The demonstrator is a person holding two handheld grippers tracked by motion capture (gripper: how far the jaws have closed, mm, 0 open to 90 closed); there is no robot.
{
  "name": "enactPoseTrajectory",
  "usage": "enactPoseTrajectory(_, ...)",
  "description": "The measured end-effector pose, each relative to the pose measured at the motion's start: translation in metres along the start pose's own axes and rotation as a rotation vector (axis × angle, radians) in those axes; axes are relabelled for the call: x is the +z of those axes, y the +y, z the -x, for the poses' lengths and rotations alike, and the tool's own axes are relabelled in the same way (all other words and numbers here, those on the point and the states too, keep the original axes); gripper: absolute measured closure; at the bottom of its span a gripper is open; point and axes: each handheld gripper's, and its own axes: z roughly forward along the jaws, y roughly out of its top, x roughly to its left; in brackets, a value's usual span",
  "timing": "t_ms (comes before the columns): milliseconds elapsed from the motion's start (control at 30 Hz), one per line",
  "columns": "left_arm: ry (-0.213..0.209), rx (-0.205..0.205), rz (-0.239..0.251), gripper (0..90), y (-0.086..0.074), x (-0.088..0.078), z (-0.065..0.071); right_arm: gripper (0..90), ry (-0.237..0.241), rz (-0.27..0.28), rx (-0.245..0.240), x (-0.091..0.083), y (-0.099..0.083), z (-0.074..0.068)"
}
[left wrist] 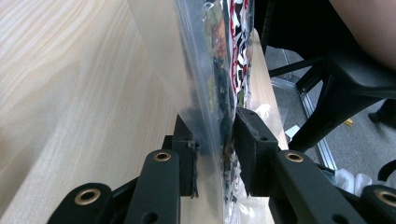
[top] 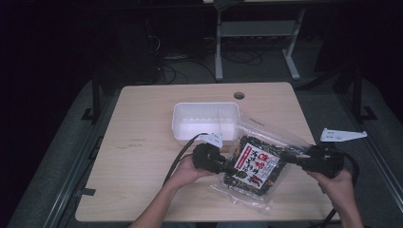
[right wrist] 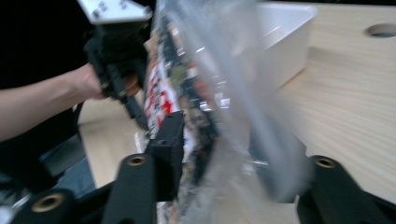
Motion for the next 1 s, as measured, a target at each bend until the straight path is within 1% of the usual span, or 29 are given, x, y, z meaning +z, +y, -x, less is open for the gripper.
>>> enactPoseTrajectory(33,0.0,0.0,0.0,70.3,0.0,0.0,0.0,56.9,0.0,0.0,0.0,0.0,0.0,0.0)
enactPoseTrajectory(100,0.005,0.0,-0.002,70.3,0.0,0.0,0.0,60.3,0.021,-0.012,-0.011,0.004,0.001,-0.002)
enactPoseTrajectory(133,0.006,0.003,-0.006,70.0,0.0,0.0,0.0,65.5,0.034,-0.014,-0.016,0.006,0.002,-0.004)
enactPoseTrajectory(167,0.007,0.003,-0.007,69.8,0.0,-0.001,0.0,65.5,0.034,-0.012,-0.015,0.006,0.002,-0.004)
enactPoseTrajectory(200,0.009,0.004,-0.007,69.8,0.0,-0.001,0.001,67.8,0.034,-0.012,-0.015,0.006,0.002,-0.004)
enactPoseTrajectory(267,0.014,0.006,-0.005,69.5,0.0,-0.001,0.001,72.1,0.053,0.004,-0.004,0.005,0.001,-0.003)
enactPoseTrajectory(367,0.019,0.006,-0.005,69.0,-0.001,-0.001,0.001,73.8,0.07,0.024,0.014,0.004,-0.002,-0.002)
enactPoseTrajectory(433,0.024,0.004,-0.004,66.9,-0.001,-0.002,0.0,75.5,0.099,0.042,0.031,0.004,-0.003,0.0)
enactPoseTrajectory(500,0.034,0.002,-0.005,65.8,-0.001,-0.002,0.0,75.9,0.104,0.044,0.031,0.004,-0.003,0.0)
enactPoseTrajectory(533,0.041,0.001,-0.01,64.7,-0.001,-0.002,0.0,76.3,0.105,0.045,0.031,0.004,-0.003,0.0)
enactPoseTrajectory(567,0.059,-0.012,-0.014,60.2,-0.002,-0.003,-0.001,77.2,0.113,0.045,0.03,0.004,-0.002,-0.001)
enactPoseTrajectory(600,0.059,-0.012,-0.014,58.0,-0.002,-0.003,-0.001,77.2,0.113,0.045,0.03,0.004,-0.002,-0.001)
enactPoseTrajectory(633,0.074,-0.013,-0.02,56.9,-0.002,-0.004,-0.001,77.7,0.111,0.033,0.028,0.003,0.0,-0.004)
enactPoseTrajectory(667,0.089,-0.014,-0.016,57.0,-0.003,-0.007,0.0,77.8,0.105,0.031,0.023,0.002,0.002,-0.006)
enactPoseTrajectory(733,0.094,-0.013,-0.011,56.7,-0.004,-0.01,0.0,78.0,0.099,0.031,0.02,0.001,0.003,-0.008)
enactPoseTrajectory(767,0.111,-0.012,-0.006,55.0,-0.004,-0.014,0.002,78.2,0.074,0.034,0.004,-0.002,0.006,-0.012)
enactPoseTrajectory(867,0.128,-0.011,-0.005,53.7,-0.004,-0.02,0.004,78.5,0.075,0.046,0.004,-0.004,0.008,-0.015)
enactPoseTrajectory(900,0.136,-0.01,-0.006,51.8,-0.004,-0.022,0.005,78.6,0.061,0.05,-0.004,-0.005,0.009,-0.018)
enactPoseTrajectory(933,0.142,-0.01,-0.009,51.8,-0.005,-0.024,0.006,78.6,0.061,0.05,-0.004,-0.005,0.009,-0.018)
enactPoseTrajectory(1000,0.174,-0.007,-0.028,48.5,-0.008,-0.031,0.011,78.8,0.045,0.051,-0.01,-0.008,0.012,-0.023)
